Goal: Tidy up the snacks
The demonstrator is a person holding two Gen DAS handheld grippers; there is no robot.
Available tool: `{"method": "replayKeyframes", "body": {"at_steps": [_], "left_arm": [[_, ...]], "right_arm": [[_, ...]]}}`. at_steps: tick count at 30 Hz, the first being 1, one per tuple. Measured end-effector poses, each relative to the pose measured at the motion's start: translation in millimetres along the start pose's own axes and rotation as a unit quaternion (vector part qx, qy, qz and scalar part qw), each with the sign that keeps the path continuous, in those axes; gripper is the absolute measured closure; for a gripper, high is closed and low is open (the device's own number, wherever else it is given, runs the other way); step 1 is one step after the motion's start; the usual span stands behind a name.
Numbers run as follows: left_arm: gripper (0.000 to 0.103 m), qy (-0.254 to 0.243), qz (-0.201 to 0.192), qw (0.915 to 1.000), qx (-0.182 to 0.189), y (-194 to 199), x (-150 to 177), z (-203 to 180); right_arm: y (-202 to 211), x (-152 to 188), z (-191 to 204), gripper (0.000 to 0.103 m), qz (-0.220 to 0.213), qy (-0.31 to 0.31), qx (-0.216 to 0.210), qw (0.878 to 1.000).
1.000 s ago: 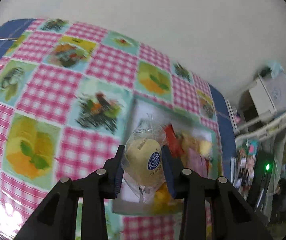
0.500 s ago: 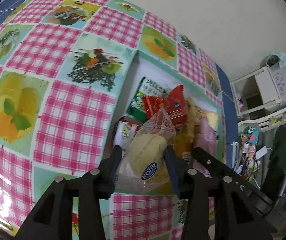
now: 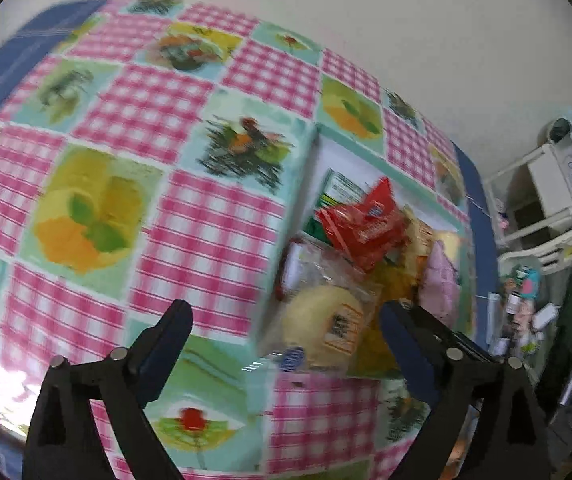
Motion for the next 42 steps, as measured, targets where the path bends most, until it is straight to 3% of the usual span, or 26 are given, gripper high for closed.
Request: {"method": "replayKeyframes", "body": {"at_steps": [3,7,9,14,29,42], "left_arm": [[0.002,-0.023,-0.032,0.9967,-0.072,11.8,-6.8,18.8],[0.002,-0.081,-0.073,0.9725,-0.206,28.0,-15.5,43.6],[0.002,-0.089,-0.075,0.9645,-0.237,31.5,-16.0,53.0],[0.002,-0.084,-0.065,0.9554,-0.276,39.9,-9.2,65.6],[0.003,-0.113,-0.072,0.9507,-0.280,63.7,16.8,62.6],[0.002,-0.096,-0.065,0.9521,-0.283,69.3,20.4,73.5]], "right_arm": [[3.9,3.1,3.8,0.000,-0.009,0.011,0.002,1.000],[8.0,7.2,7.9,0.000,-0.017,0.026,0.008,0.999],[10.3,9.8,10.1,0.000,-0.022,0.032,0.011,0.999],[14.6,19.6,16.5,0.000,-0.028,0.046,0.014,0.998],[31.8,51.6,29.2,0.000,-0.039,0.080,0.015,0.996],[34.6,52.6,34.7,0.000,-0.040,0.091,0.016,0.995]]}}
Point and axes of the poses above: each gripper's, at about its wrist camera, not at the fingertips, and y roughly against the way its jaws point, z to its left, x to its underside, the point moved 10 cm from there along -y, roughly the way its jaws point, and after that the axes turned 2 degrees about -z, right-handed, at the moved point
